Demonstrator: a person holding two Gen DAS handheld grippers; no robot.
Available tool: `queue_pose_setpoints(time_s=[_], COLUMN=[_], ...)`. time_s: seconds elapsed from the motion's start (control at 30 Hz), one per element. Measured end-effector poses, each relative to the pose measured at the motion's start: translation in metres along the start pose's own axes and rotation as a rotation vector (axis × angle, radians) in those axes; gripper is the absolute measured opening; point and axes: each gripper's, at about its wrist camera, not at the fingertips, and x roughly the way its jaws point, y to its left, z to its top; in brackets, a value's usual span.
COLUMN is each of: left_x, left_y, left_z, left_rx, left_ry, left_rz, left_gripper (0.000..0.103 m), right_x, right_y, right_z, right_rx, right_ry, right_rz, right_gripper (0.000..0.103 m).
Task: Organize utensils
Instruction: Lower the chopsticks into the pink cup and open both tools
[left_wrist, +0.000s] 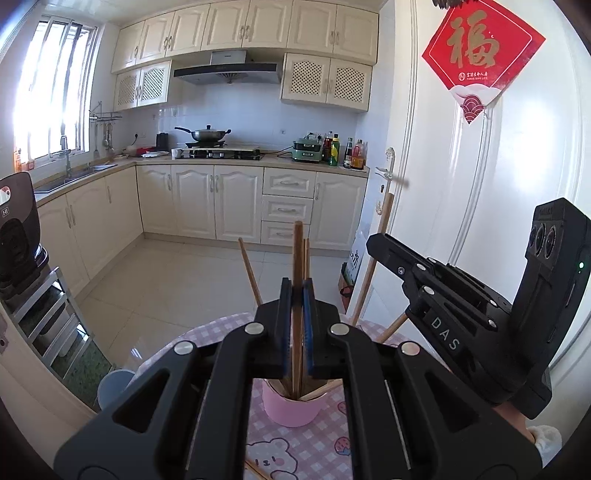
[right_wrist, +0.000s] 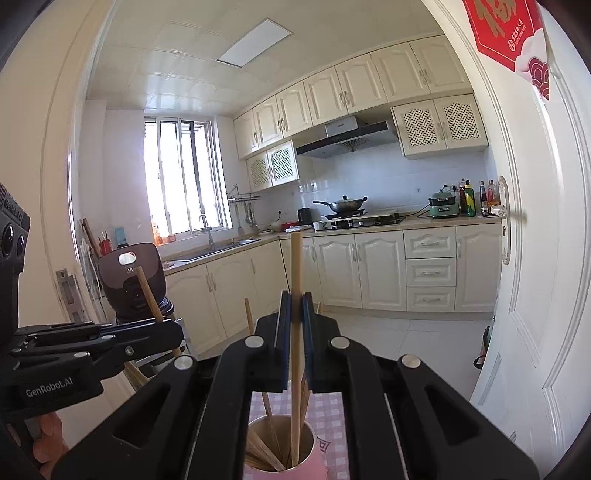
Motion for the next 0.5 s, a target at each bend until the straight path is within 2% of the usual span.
queue_pose_setpoints(time_s=[0.5], left_x=[-0.0063], left_y=[0.0021], left_z=[-0.0006], left_rx=[-0.029], left_ry=[0.048], left_rz=[-0.004], left_gripper=[0.007], right_x=[-0.0092], right_y=[0.0102], right_z=[0.0055], right_rx=[0.001], right_ry=[0.047], right_rz=[0.002], right_gripper=[0.006])
